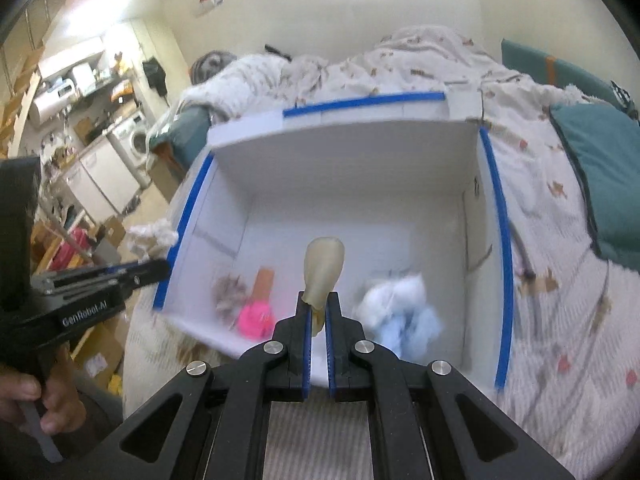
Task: Organize soft objects
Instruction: 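Lift the scrunchie and beige item and carry both over the box, then open the left tool to drop the scrunchie while the right tool releases the beige item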
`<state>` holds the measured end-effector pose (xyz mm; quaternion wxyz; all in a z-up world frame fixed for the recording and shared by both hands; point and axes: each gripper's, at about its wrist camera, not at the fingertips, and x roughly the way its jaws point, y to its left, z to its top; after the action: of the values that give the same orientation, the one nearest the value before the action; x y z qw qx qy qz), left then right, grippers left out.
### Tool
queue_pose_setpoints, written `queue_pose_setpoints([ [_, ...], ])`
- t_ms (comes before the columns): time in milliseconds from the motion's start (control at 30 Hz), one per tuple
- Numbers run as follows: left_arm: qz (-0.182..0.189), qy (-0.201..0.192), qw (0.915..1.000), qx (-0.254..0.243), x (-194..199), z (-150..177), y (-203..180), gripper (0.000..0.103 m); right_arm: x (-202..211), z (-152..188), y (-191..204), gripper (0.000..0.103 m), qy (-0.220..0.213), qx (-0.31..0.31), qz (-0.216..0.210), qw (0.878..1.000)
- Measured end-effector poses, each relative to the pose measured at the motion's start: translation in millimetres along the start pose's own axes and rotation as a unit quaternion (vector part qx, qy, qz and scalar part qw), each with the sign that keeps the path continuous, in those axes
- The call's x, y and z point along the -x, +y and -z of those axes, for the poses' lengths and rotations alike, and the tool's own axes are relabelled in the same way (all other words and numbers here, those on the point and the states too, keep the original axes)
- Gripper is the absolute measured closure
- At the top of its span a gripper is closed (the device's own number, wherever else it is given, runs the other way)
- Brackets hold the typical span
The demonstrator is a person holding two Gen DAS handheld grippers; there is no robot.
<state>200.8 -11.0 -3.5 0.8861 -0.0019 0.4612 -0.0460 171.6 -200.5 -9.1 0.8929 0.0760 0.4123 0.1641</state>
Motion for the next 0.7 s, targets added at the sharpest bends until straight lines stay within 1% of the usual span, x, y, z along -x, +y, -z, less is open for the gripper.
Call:
queue_pose_setpoints([
  [133, -0.001, 0.002, 1.0, 0.0, -24, -6, -8, 0.094, -25, -5, -11, 0.095, 0.008, -0.02, 0.011, 1.0],
  [233, 0.002, 0.004, 1.0, 0.0, -39, -2, -10, 0.094, -36, -3, -17, 0.095, 0.023, -0.038, 0.013, 0.999],
  [367, -0.003, 0.017, 0.9998, -0.009, -57, 8, -14, 0.094, -43, -1, -18, 0.095, 0.032, -0.037, 0.018, 0.999],
  [533, -0.008, 0.019, 0.9997, -0.01, -63, 11, -16, 0.094, -50, 3, -18, 0.095, 0.046, -0.043, 0.012, 0.998],
  [700, -0.013, 0.027, 0.9995, -0.009, -69, 15, -18, 0.094, -56, 7, -10, 0.095, 0.055, -0.026, 0.008, 0.998],
])
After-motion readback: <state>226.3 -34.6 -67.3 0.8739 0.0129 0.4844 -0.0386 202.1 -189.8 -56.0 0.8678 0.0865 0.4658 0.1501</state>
